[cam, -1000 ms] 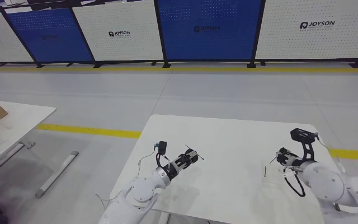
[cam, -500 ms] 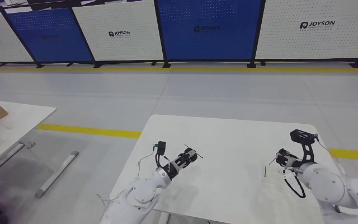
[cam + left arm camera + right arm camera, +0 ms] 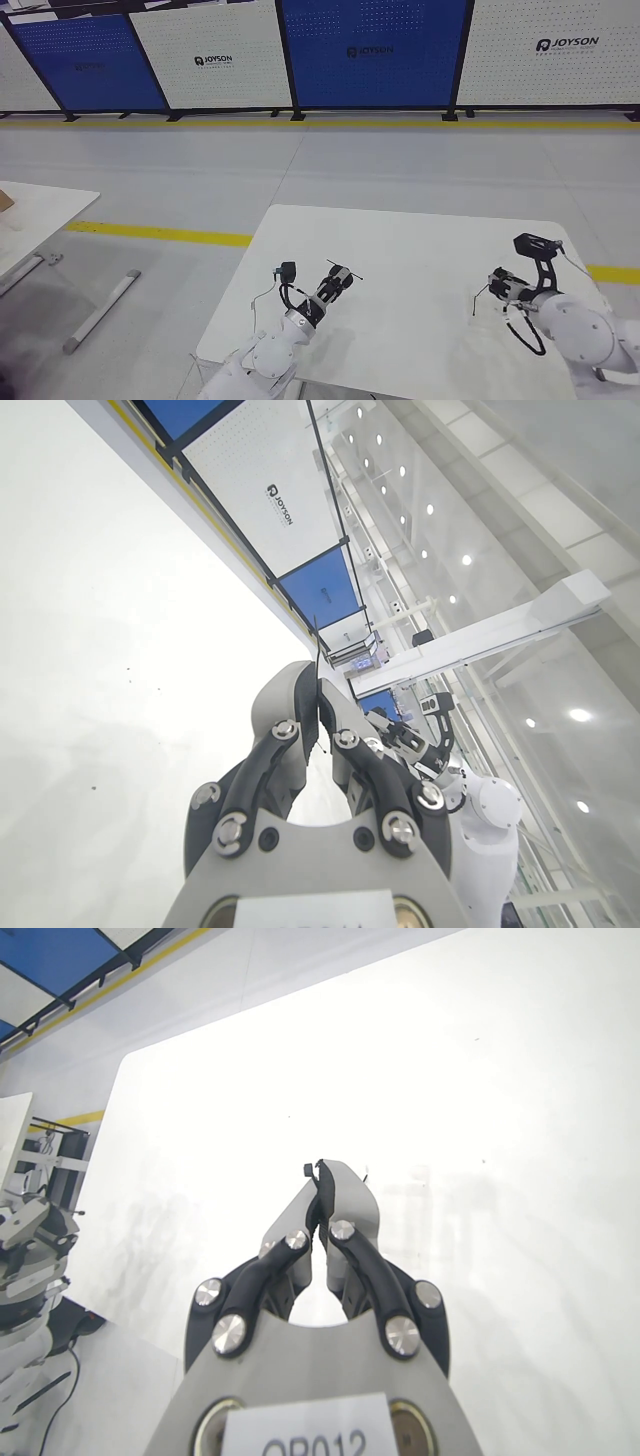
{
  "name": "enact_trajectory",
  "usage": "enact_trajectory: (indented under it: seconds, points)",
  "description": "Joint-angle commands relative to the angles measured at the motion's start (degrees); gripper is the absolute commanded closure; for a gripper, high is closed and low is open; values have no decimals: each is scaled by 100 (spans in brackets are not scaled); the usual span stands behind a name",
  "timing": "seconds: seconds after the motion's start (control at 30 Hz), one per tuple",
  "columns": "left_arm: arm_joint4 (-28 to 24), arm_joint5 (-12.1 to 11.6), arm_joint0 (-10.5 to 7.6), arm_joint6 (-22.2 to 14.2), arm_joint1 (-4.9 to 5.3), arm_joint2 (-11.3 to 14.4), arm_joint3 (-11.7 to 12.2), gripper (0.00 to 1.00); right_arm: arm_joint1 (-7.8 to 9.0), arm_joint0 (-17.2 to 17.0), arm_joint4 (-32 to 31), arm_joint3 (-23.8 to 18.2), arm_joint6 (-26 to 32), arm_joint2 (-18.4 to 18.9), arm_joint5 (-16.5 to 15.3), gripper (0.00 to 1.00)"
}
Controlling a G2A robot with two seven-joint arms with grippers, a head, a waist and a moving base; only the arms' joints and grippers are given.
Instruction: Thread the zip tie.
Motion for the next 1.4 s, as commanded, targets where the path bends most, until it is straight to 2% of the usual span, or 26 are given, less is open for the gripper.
enact_trajectory:
  seconds: [0.0, 0.13, 0.23, 0.3, 0.4, 0.5, 1.1, 1.23, 1.37]
  points:
    - [0, 0, 0, 0, 0, 0, 0, 100, -2, -56, 162, -93, -159, 60, -277, 100]
    - [0, 0, 0, 0, 0, 0, 0, 100, -33, -224, 475, -479, -605, 58, -469, 100]
    - [0, 0, 0, 0, 0, 0, 0, 100, -80, -122, 792, -515, -743, -144, -694, 100]
    - [0, 0, 0, 0, 0, 0, 0, 100, -125, 110, 859, -322, -760, -389, -736, 100]
    - [0, 0, 0, 0, 0, 0, 0, 100, -240, 593, 921, 186, -894, -922, -774, 100]
    - [0, 0, 0, 0, 0, 0, 0, 100, -341, 1092, 1652, 892, -440, -1207, -1028, 100]
    - [66, -7, 1, -12, -3, 28, 1, 100, -341, 1092, 1652, 892, -440, -1207, -1028, 100]
    - [345, -176, 75, -216, 7, 122, 8, 100, -341, 1092, 1652, 892, -440, -1207, -1028, 100]
    - [290, -225, 116, -279, 7, 130, 0, 100, -341, 1092, 1652, 892, -440, -1207, -1028, 100]
